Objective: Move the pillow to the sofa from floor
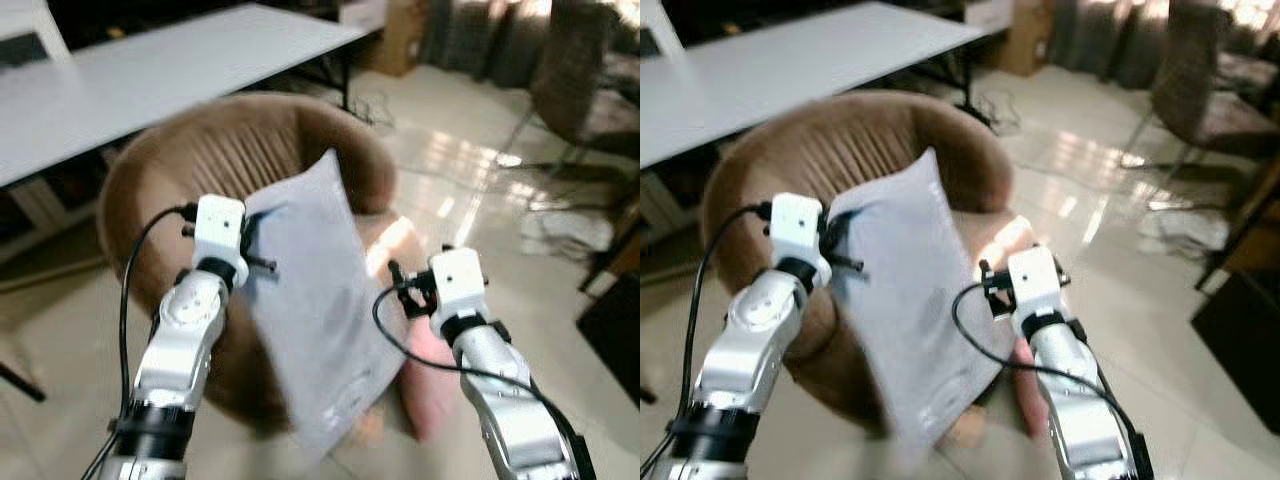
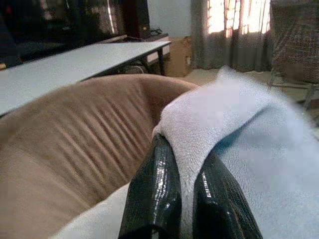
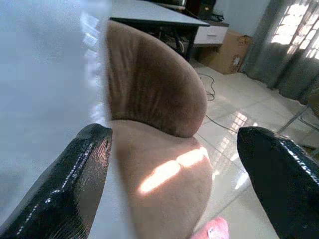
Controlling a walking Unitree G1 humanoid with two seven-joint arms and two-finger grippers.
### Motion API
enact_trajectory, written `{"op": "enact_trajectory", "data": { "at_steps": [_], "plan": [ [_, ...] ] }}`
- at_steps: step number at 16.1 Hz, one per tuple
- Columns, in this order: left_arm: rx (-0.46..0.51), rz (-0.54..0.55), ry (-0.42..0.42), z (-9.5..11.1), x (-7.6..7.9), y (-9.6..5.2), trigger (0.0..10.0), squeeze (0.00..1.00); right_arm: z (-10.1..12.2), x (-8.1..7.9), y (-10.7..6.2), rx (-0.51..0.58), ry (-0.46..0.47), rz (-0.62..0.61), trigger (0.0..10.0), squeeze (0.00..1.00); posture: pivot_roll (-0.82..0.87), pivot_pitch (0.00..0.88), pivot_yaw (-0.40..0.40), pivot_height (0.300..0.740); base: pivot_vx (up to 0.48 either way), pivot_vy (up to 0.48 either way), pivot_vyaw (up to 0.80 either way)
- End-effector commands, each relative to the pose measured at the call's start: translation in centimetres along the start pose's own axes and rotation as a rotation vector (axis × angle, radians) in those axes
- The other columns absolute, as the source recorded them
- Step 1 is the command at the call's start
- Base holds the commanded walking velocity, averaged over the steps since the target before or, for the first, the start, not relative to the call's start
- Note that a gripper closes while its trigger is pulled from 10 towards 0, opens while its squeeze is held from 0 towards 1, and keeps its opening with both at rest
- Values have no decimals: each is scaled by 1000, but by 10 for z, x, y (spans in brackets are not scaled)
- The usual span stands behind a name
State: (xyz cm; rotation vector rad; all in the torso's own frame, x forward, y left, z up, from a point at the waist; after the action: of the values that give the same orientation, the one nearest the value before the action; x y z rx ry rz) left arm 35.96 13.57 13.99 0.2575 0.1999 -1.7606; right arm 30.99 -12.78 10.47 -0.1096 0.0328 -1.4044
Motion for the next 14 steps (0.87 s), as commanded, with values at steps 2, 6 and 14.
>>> {"op": "enact_trajectory", "data": {
  "at_steps": [2, 6, 14],
  "plan": [
    [73, -23, 17, 20, 6, 8, 10000, 0, -6, 16, -2, -22, 22, -64, 10000, 0, -56, 0, 56, 740, 366, 0, 0],
    [69, -85, 30, 16, 19, 22, 10000, 0, -8, 15, -4, -37, 1, -36, 10000, 0, -58, 0, 57, 740, 360, 0, 0],
    [-58, -46, 26, -5, 16, 63, 10000, 0, -12, -6, -24, -90, -101, 241, 10000, 0, -80, 7, 63, 740, 266, 0, 0]
  ]
}}
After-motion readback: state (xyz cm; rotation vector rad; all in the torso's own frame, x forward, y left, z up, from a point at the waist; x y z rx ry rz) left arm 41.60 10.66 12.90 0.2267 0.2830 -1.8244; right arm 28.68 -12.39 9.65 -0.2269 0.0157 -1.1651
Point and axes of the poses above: a point about 5 cm out from each wrist's last joint towards the gripper, its own y axis pointing out of the wrist towards the gripper, its own z axis along the axis of the wrist's last joint, x = y × z, the point moved 5 cm from there along y, pointing out of the wrist towards the gripper, and after that the axes turned 10 degrees about y, right-handed, at the moved point
